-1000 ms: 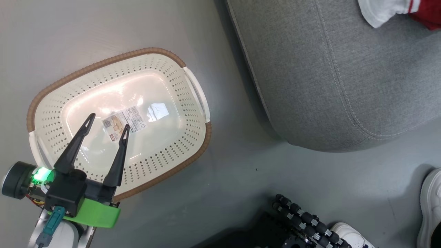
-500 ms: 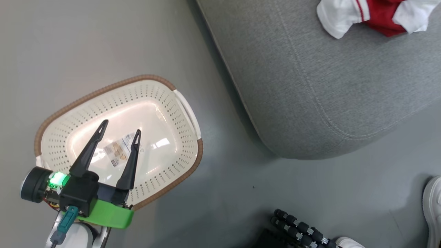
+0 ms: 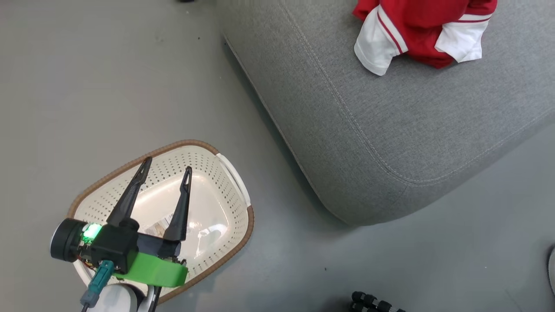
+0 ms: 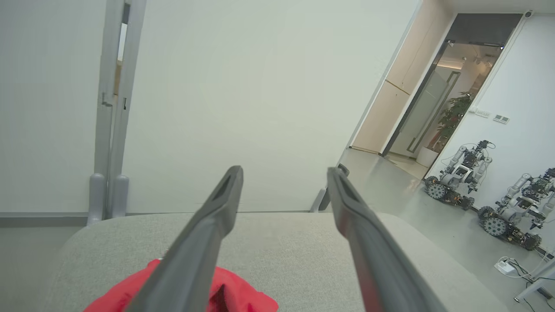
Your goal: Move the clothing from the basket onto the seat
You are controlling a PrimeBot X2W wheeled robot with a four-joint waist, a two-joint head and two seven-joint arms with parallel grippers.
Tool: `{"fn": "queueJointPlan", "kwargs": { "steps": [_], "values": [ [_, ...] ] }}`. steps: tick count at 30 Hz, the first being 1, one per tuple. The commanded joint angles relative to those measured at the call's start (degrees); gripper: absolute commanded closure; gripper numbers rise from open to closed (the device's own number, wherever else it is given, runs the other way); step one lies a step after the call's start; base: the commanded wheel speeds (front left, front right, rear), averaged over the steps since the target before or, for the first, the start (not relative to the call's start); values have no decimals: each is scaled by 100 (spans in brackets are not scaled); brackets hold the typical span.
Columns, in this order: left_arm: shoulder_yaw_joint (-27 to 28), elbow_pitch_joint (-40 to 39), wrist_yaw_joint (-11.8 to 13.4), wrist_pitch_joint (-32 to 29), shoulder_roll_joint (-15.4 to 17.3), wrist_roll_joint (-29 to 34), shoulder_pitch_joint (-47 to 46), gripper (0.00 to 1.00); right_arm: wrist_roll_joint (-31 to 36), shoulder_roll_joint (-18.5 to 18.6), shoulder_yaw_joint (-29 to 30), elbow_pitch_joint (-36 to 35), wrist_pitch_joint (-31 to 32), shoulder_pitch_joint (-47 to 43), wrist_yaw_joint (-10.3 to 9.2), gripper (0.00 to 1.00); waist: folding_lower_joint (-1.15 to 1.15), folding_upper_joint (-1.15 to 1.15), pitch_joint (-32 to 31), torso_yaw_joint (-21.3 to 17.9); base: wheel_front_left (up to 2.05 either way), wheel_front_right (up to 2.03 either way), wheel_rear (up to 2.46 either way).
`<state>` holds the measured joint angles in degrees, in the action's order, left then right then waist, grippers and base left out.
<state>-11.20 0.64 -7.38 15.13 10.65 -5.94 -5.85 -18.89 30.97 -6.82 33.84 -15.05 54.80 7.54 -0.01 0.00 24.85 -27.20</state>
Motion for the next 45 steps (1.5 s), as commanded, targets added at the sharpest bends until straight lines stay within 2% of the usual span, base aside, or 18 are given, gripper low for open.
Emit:
{"fn": "queueJointPlan", "kwargs": {
  "steps": [1, 6, 11, 18, 24, 28, 34, 45],
  "values": [
    [57, 22, -16, 0, -46, -10, 71, 0, -2, -20, 14, -279, -17, -254, -10, 0, 1, 0, -385, 56, 0, 0, 0],
    [195, -8, -16, 0, -203, 3, 227, 0, 19, -159, 157, -1579, -18, -927, -10, 0, 1, 0, -728, 133, 0, 0, 0],
    [156, -129, -16, 0, -278, 51, 244, 0, 39, -491, 314, -2690, -17, -1563, -10, 0, 1, 0, -827, 281, 0, 0, 0],
    [255, -209, -16, 0, -392, 36, 165, 0, 200, -979, 297, -3711, -17, -2326, -10, 0, 1, 0, -981, 590, 0, 0, 0],
    [400, -254, -16, 0, -502, 6, 159, 0, 362, -1382, 87, -4054, -17, -2946, -10, 0, 1, 0, -1108, 939, 0, 0, 0],
    [482, -249, -16, -1, -560, 5, 163, 0, 217, -1772, 106, -4031, -17, -3402, -10, 0, 1, 0, -1185, 1228, 0, 0, 0],
    [642, -228, -16, 0, -666, -6, 214, 0, 307, -2163, 125, -3894, -17, -4073, -10, 0, 1, 0, -1309, 1713, 0, 0, 0],
    [997, -173, -15, -1, -762, -107, 379, 0, 523, -2626, 229, -3831, -18, -4845, -10, 0, 1, 0, -1530, 2383, 0, 0, 0]
  ]
}}
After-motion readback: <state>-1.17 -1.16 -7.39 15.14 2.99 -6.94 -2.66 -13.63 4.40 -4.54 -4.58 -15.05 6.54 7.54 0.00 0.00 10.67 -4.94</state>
